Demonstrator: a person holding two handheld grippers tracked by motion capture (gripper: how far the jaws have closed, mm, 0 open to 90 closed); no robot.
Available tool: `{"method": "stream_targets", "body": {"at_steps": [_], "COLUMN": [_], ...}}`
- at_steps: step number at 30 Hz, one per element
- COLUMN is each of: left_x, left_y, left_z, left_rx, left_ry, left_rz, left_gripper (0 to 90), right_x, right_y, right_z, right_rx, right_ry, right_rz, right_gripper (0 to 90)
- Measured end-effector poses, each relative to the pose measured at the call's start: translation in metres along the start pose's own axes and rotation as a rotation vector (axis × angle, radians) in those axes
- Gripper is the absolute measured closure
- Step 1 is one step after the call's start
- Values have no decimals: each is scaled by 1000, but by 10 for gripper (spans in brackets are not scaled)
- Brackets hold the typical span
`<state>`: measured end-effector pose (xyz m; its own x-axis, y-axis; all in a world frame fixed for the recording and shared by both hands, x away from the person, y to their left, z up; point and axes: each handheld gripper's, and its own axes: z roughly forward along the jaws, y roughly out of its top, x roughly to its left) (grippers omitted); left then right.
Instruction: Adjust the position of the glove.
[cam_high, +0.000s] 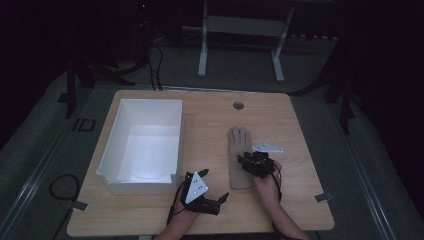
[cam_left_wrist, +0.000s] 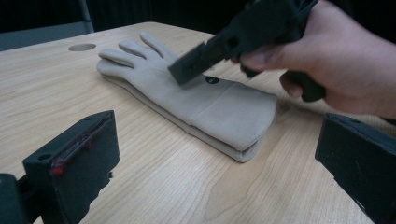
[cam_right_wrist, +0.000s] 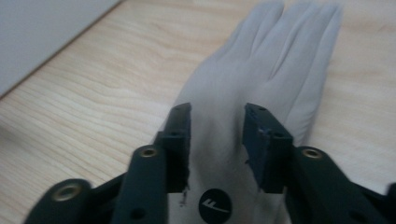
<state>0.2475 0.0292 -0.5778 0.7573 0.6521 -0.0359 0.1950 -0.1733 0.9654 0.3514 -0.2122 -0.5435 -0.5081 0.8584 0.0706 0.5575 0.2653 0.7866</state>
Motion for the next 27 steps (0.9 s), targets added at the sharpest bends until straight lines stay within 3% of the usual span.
{"method": "stream_targets", "body": {"at_steps": [6,9,11,14,17,19,23,25,27], "left_x": [-2,-1,1,2,0,-2,-4,-3,0], "left_y": [0,0,0,1,3,4,10,13,16], "left_z": [1,2,2,4,6,7,11,15,20], "left_rx": [-5,-11,-25,-18,-27,-36,13,50,78], "left_ry": [26,29,4,-53,-61,-69,-77,-109,-183], "left_rz": [-6,-25,-42,-41,-11,5,17,8,-13], "left_gripper": [1,1,1,1,1,1,1,1,1], "right_x": [-14,-24,-31,-41,-51,-56,-71,-76,-79], "right_y": [14,19,20,18,14,11,9,9,10], "right_z": [-23,-31,-34,-38,-40,-41,-43,-44,-44], "right_rx": [-59,-50,-41,-59,-67,-74,-61,-51,-38], "right_ry": [44,115,163,233,262,263,247,247,247], "right_rz": [-72,-70,-68,-89,-118,-161,-203,-212,-206], "right_gripper": [378,248,169,146,165,171,161,155,156]}}
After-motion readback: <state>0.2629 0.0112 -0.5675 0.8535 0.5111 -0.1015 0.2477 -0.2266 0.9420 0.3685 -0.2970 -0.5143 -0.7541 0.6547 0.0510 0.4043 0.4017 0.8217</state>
